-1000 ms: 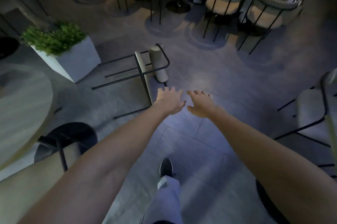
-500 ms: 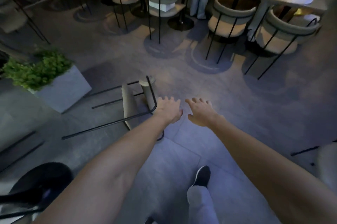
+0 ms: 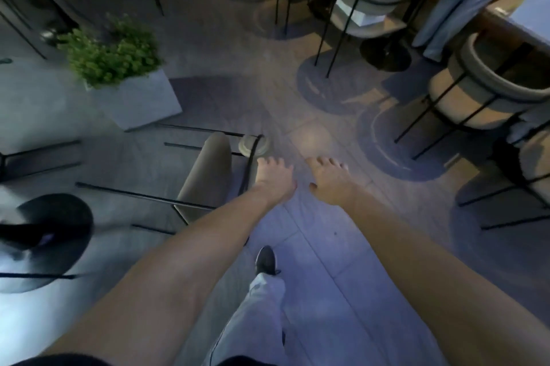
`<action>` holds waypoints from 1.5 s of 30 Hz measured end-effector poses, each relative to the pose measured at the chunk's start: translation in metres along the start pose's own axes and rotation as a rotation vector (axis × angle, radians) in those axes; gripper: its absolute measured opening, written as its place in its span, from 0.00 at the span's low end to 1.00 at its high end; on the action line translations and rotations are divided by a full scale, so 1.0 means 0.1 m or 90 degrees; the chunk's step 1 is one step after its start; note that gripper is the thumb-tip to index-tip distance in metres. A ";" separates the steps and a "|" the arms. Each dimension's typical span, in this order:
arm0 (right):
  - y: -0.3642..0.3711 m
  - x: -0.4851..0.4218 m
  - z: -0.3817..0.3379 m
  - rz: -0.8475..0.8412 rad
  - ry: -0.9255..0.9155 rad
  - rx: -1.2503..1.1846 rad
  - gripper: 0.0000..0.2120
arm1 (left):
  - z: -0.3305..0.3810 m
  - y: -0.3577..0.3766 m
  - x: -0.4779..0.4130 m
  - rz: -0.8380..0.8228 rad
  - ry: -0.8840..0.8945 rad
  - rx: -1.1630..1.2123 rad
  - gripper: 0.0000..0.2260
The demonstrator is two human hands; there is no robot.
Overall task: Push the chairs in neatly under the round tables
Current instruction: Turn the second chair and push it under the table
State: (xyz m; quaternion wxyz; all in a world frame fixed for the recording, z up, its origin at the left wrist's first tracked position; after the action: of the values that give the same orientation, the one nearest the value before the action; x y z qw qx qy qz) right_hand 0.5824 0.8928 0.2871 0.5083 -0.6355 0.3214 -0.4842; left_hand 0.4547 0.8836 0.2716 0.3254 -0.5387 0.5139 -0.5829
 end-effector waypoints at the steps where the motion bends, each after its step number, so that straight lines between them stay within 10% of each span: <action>1: -0.02 -0.19 0.06 -0.002 -0.019 0.002 0.30 | -0.04 0.04 -0.14 -0.011 -0.019 0.008 0.22; 21: -0.03 -2.97 0.59 -0.113 -0.416 0.125 0.31 | -0.37 0.64 -2.11 -0.074 -0.441 0.201 0.27; 45: 2.78 -4.78 -0.02 0.103 -0.673 0.063 0.40 | -0.63 3.00 -3.48 0.027 -0.730 0.096 0.29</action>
State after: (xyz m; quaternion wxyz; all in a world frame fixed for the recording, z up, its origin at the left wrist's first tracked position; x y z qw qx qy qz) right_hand 0.4489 1.2455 -0.1174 0.6661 -0.7409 0.0464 -0.0723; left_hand 0.4145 1.1459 -0.1086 0.6010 -0.7335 0.2229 -0.2261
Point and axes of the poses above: each hand's wrist, its own x-axis away from the middle knuckle, its own y-axis out of the palm, z = x × y, the point moved 6 cm from there along -x, towards the middle knuckle, and after that the axes turned 5 degrees about z, right-handed, at the moved point
